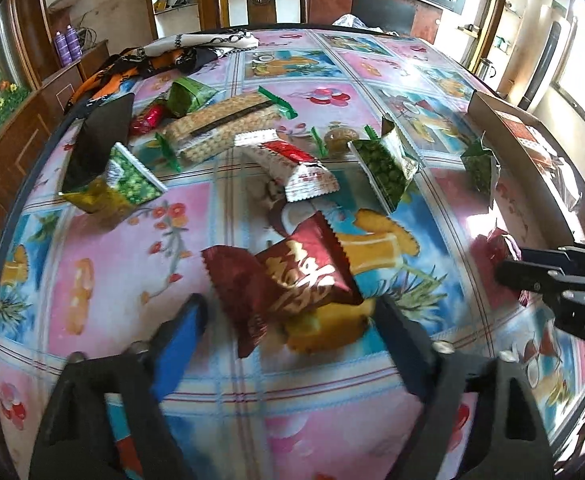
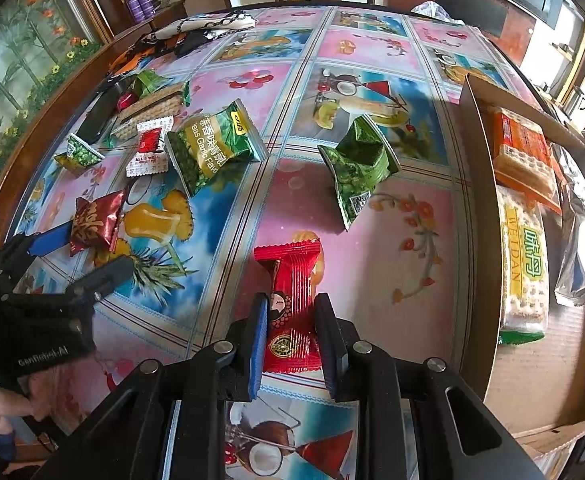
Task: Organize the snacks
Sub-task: 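Carry both candy packs from the pile over the cardboard box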
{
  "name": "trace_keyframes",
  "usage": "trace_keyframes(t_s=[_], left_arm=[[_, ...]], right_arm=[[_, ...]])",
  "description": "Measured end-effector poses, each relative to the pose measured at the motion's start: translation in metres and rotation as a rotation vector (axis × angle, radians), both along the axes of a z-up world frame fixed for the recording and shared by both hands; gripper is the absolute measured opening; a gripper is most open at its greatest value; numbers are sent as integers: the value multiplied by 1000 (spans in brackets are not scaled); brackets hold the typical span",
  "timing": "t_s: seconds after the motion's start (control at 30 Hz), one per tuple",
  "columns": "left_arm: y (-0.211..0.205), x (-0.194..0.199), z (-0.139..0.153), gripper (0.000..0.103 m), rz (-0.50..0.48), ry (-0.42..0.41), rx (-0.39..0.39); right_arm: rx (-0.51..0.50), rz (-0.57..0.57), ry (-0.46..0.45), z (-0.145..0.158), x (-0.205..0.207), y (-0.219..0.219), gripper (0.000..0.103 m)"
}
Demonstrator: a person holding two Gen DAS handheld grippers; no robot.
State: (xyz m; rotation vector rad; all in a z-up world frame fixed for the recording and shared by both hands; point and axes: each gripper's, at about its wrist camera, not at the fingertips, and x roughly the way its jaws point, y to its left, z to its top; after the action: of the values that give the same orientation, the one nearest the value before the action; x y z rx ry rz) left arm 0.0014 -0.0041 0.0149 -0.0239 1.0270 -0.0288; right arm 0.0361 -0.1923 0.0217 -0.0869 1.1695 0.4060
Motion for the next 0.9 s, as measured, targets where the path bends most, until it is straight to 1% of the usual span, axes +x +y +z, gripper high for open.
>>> trace_keyframes(t_s=[0.03,0.13,0.3,0.33,0.43,0.5,0.53,0.6,0.67,0.77,0.9], left_arm=[[3,-1,1,73,-2,3,-16],[12,-6,7,73,6,11,-67],[21,-15,14,77,10,16,-95],[20,-15,15,78,5,14,-84],[14,-8,22,80,-28,-5,-11],[11,-1,27,85,-62,-18,8],[10,1,29,90,-79,-26,15],[7,11,30,90,-106,-44,59],[4,17,30,90,-145,-54,84],[-2,23,22,90,-208,-27,105],[-7,16,9,90,-219,9,129]], right_arm=[[6,-1,3,0,0,-1,25],[14,1,9,0,-1,-2,24],[28,-6,13,0,-4,-6,24],[29,-7,12,0,-5,-7,24],[30,-9,10,0,-6,-7,24],[28,-7,9,0,-7,-6,24],[26,-5,9,0,-7,-6,24],[25,-4,10,0,-8,-6,24],[24,-4,12,0,-8,-7,24],[23,-5,13,0,-9,-7,24],[24,-7,16,0,-9,-9,24]])
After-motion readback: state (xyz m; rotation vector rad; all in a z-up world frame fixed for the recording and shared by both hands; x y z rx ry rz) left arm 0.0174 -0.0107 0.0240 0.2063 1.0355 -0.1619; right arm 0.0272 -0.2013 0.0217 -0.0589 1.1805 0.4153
